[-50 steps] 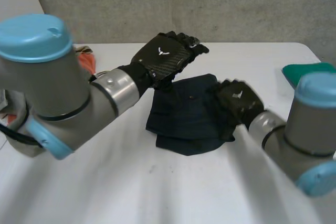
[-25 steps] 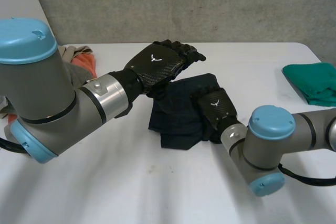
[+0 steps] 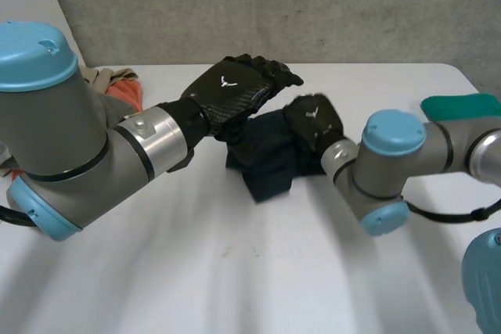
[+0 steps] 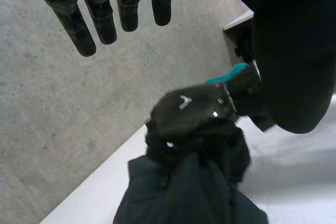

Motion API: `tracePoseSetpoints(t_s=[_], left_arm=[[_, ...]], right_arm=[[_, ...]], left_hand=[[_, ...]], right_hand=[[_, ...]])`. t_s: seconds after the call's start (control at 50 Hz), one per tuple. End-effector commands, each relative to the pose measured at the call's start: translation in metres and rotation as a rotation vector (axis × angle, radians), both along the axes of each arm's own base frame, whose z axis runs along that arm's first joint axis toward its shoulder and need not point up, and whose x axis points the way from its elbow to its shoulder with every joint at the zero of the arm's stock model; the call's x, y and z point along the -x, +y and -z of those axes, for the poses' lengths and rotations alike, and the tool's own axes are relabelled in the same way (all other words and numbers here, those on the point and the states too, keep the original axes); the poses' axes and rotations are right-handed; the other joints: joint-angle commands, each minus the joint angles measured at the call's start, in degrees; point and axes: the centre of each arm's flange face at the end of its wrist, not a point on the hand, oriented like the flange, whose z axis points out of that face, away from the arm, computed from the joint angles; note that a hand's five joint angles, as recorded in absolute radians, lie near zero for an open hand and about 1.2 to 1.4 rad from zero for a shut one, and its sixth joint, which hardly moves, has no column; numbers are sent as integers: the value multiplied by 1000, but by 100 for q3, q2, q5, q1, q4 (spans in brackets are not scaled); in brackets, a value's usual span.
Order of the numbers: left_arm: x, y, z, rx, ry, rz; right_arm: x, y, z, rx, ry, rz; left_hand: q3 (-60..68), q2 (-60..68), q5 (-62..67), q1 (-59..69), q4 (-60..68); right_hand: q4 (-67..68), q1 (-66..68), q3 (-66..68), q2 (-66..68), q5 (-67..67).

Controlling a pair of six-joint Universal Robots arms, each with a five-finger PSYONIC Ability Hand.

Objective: Fold the laundry.

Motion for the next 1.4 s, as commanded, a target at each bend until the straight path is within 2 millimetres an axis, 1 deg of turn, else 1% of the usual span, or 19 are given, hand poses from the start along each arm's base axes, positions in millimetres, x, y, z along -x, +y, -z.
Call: tracePoseSetpoints(t_s=[0.02,0.18,0.26,0.38,0.44,0.56,0.6,0.68,0.78,0.84,0.86,1.0,1.06,1.1,1.12,1.16,1.2,1.24,1.4], left_arm=[[-3,-1,-5,10,7,-8],[-3,-1,-4,-7,15,-9],[-3,-1,-3,-10,13,-9],[-4,-2,-3,-12,13,-12],[-4,-2,-3,-12,13,-12],[-4,-1,2,-23,7,-12],[-5,-1,3,-24,6,-12],[-7,-5,3,-26,6,-25],[-13,-12,0,-18,10,-48],[-13,-12,-3,-10,15,-48],[-14,-11,-6,-3,18,-49],[-14,-11,-10,4,28,-48],[-13,-10,-12,1,39,-47],[-13,-10,-15,-1,46,-45],[-13,-9,-15,-1,47,-45],[-13,-9,-15,-3,49,-44],[-12,-8,-15,-5,50,-42],[-12,-8,-15,-5,50,-41],[-10,-5,-15,-4,49,-33]], right_arm=[[11,-13,-11,1,0,29],[12,-6,19,-97,45,-14],[14,-7,21,-100,48,-11],[13,-7,21,-95,54,-23],[12,-8,23,-87,63,-30],[12,-17,30,-73,71,-60],[11,-20,30,-63,67,-64],[13,-36,17,-7,42,-62],[34,-78,-28,161,-32,-6],[45,-92,-52,253,-65,18],[54,-101,-67,313,-89,37],[112,-141,-114,469,-187,141],[135,-152,-122,488,-199,174],[160,-163,-124,496,-195,207],[169,-167,-124,495,-192,217],[202,-178,-117,486,-167,239],[218,-183,-111,472,-152,242],[248,-191,-91,425,-136,242],[319,-202,-41,297,-156,245]], left_hand=[[16,107,13,175,174],[-1,90,-4,158,157],[-1,90,-4,158,157],[-1,90,-4,158,157],[-1,90,-4,158,157],[-1,90,-4,158,157],[-1,90,-4,158,157],[-1,90,-4,158,157],[-1,90,-4,158,157],[16,107,13,175,174],[16,107,13,175,174],[16,107,13,175,174],[16,107,13,175,174],[16,107,13,175,174],[16,107,13,175,174],[16,107,13,175,174],[16,107,13,175,174],[16,107,13,175,174],[33,124,30,192,191]], right_hand=[[-1753,-387,-1727,-1680,2640],[-3234,-1869,-3208,-3161,1158],[-4108,-2743,-4082,-4036,284],[-4095,-2729,-4069,-4022,298],[-3425,-2059,-3398,-3352,968],[1192,2557,1218,1265,5584],[1198,2564,1224,1271,5591],[1198,2564,1224,1271,5591],[1198,2564,1224,1271,5591],[1198,2564,1224,1271,5591],[1198,2564,1224,1271,5591],[1198,2564,1224,1271,5591],[1198,2564,1224,1271,5591],[1198,2564,1224,1271,5591],[1198,2564,1224,1271,5591],[1198,2564,1224,1271,5591],[1198,2564,1224,1271,5591],[1198,2564,1224,1271,5591],[1198,2564,1224,1271,5591]])
